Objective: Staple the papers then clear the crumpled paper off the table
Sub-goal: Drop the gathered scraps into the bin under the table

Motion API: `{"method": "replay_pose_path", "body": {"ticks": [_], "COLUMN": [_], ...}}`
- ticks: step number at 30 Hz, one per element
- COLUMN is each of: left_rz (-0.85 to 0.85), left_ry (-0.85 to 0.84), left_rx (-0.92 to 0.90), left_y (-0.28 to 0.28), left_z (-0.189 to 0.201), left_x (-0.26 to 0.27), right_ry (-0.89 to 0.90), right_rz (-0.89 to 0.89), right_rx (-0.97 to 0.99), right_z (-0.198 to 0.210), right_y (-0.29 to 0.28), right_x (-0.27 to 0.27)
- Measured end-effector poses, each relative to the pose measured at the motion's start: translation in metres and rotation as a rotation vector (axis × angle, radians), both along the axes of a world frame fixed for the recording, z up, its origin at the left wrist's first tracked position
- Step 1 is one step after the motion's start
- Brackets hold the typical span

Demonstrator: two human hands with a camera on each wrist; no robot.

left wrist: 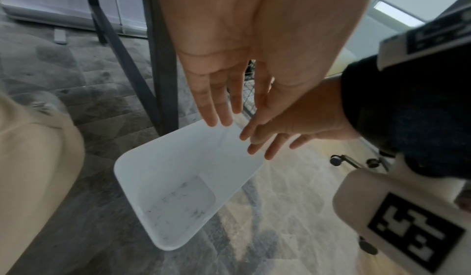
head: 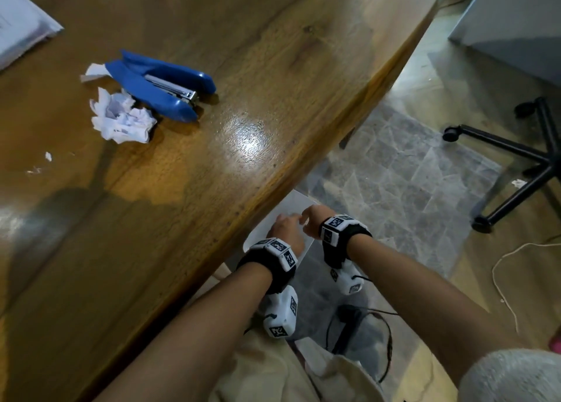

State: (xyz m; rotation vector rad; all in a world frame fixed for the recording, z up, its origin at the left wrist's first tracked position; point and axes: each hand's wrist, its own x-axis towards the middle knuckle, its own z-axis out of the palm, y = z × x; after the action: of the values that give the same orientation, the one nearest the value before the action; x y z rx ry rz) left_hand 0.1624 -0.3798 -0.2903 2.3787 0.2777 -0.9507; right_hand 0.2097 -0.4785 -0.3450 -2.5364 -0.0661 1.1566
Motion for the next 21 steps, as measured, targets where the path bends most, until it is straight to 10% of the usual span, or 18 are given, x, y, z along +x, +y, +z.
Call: {"method": "replay_pose_path", "body": {"ticks": [8,21], "left_rz": [-0.127,-0.410], "left_ry": [-0.158,-0.960], "left_rx": [0.030,0.127], "left_y": [-0.034,0.005], "left_z": [0.066,0.259], "left_x": [-0.011,-0.060], "right_ry": [-0.183,-0.837], "right_rz": [0.258,0.316], "right_rx": [-0.103,0.048], "right_z": [0.097,0.313], "right_y": [-0.019,-0.015], "right_x": [-0.009,-0.068]}}
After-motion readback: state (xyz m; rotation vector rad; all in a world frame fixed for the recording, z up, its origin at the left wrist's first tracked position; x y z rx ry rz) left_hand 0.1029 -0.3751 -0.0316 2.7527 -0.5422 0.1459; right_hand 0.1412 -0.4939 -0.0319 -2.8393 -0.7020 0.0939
